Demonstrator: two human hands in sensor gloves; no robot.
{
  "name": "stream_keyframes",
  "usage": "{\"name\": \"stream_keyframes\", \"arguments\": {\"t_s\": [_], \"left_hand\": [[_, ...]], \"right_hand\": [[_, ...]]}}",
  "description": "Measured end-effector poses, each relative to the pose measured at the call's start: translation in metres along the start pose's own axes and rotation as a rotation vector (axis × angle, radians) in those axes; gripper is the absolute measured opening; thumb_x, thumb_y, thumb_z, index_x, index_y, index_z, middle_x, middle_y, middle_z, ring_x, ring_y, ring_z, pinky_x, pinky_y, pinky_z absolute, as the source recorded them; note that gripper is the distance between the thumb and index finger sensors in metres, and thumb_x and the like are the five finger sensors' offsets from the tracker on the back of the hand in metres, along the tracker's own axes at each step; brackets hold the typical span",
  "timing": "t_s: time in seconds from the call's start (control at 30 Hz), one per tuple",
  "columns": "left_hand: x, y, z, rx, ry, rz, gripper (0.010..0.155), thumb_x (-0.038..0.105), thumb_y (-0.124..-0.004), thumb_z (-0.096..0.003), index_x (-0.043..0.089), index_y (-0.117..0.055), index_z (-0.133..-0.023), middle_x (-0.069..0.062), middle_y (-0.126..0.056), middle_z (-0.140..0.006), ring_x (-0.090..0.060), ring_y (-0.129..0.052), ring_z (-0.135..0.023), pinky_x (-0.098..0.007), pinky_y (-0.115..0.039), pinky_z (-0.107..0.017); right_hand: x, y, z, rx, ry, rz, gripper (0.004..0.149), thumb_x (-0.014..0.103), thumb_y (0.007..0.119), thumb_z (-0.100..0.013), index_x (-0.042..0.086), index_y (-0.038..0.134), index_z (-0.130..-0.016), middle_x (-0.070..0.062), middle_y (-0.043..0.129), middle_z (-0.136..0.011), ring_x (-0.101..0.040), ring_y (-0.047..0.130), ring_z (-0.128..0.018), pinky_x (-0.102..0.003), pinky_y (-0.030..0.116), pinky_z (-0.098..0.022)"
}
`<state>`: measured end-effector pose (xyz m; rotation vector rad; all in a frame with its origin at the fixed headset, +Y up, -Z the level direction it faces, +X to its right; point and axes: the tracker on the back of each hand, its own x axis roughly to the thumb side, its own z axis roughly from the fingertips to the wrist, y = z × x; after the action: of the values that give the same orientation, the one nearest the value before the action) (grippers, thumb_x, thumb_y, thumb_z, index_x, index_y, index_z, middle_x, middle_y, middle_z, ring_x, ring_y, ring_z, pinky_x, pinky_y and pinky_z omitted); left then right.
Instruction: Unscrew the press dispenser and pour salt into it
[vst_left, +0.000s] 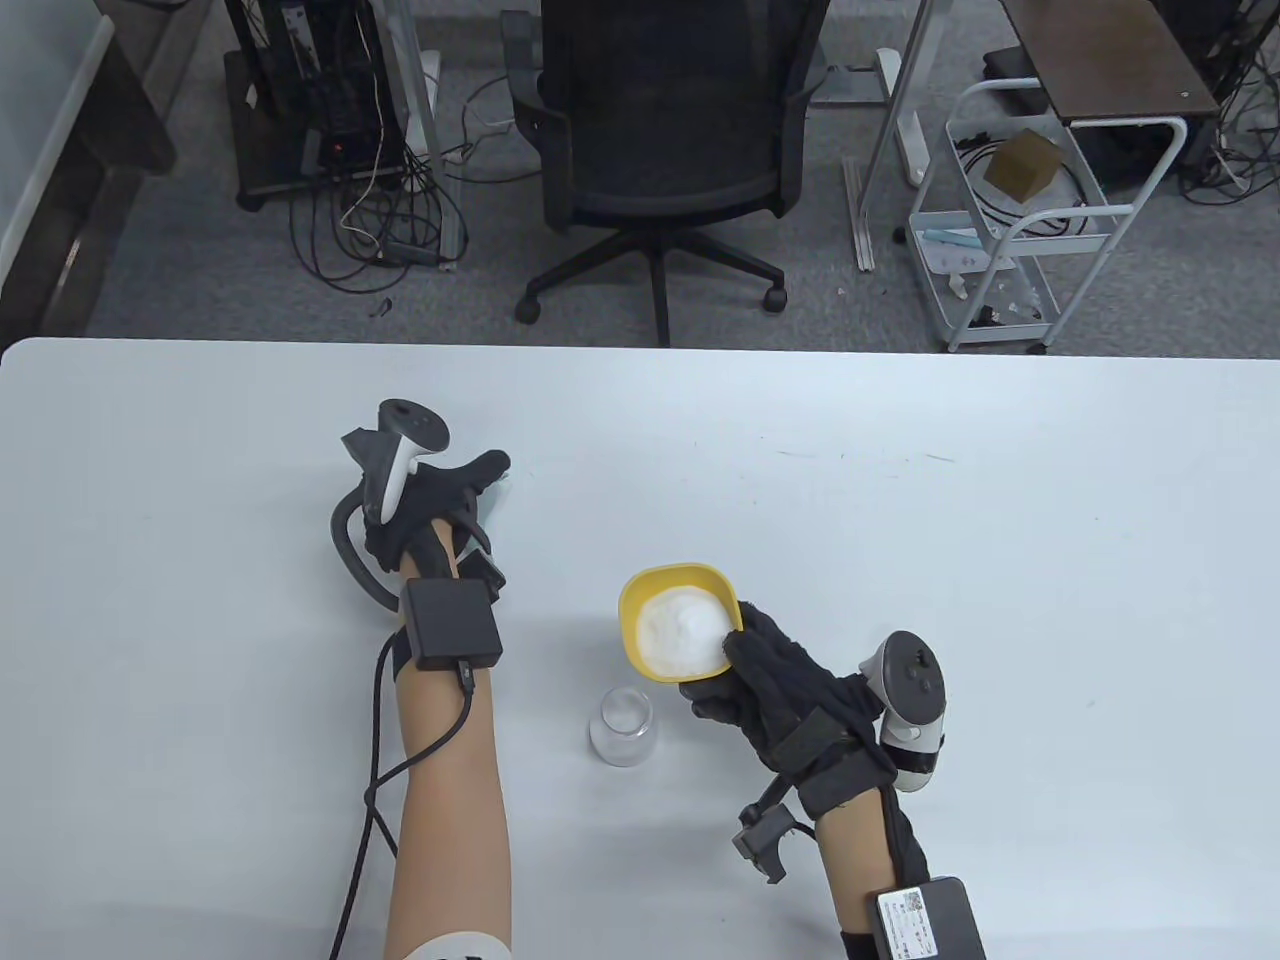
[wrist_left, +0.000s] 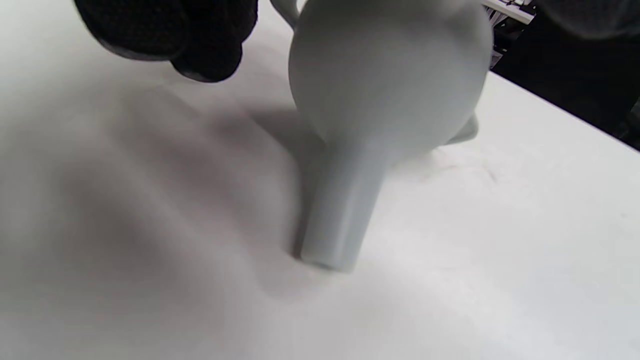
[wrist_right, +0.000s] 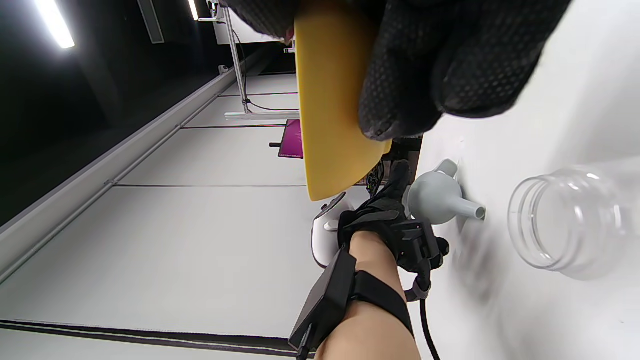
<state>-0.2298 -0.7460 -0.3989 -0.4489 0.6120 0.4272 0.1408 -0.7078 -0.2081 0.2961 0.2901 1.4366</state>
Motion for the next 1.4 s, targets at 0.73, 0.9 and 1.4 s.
{"name": "stream_keyframes", "arguments": {"t_s": [0.73, 0.9, 1.4], "left_hand": [[-0.031, -0.003, 0.063, 0.178, -0.506, 0.215, 0.125, 0.074, -0.092, -0.031, -0.011, -0.057, -0.115, -0.035, -0.076, -0.105, -0.044, -0.1, -0.082, -0.056, -0.092, -0.057], [-0.04, -0.019, 0.105, 0.205, -0.791, 0.236, 0.125, 0.071, -0.094, -0.0305, -0.011, -0.053, -0.116, -0.035, -0.076, -0.105, -0.036, -0.102, -0.083, -0.047, -0.094, -0.06], [-0.07, -0.029, 0.197, 0.403, -0.962, 0.295, 0.124, 0.071, -0.092, -0.031, -0.008, -0.051, -0.117, -0.032, -0.074, -0.107, -0.037, -0.097, -0.085, -0.056, -0.087, -0.061]], "right_hand": [[-0.008, 0.0, -0.001, -0.043, -0.001, 0.018, 0.07, 0.023, 0.055, -0.07, -0.029, 0.03, -0.109, -0.053, 0.058, -0.095, -0.047, 0.085, -0.074, -0.061, 0.076, -0.057], [-0.008, -0.004, 0.001, -0.08, -0.011, 0.025, 0.073, 0.027, 0.061, -0.07, -0.029, 0.034, -0.108, -0.051, 0.06, -0.095, -0.045, 0.087, -0.074, -0.06, 0.077, -0.057], [-0.018, -0.018, 0.001, -0.19, 0.005, 0.029, 0.076, 0.031, 0.066, -0.069, -0.027, 0.037, -0.108, -0.047, 0.063, -0.095, -0.041, 0.089, -0.073, -0.057, 0.079, -0.057]]}}
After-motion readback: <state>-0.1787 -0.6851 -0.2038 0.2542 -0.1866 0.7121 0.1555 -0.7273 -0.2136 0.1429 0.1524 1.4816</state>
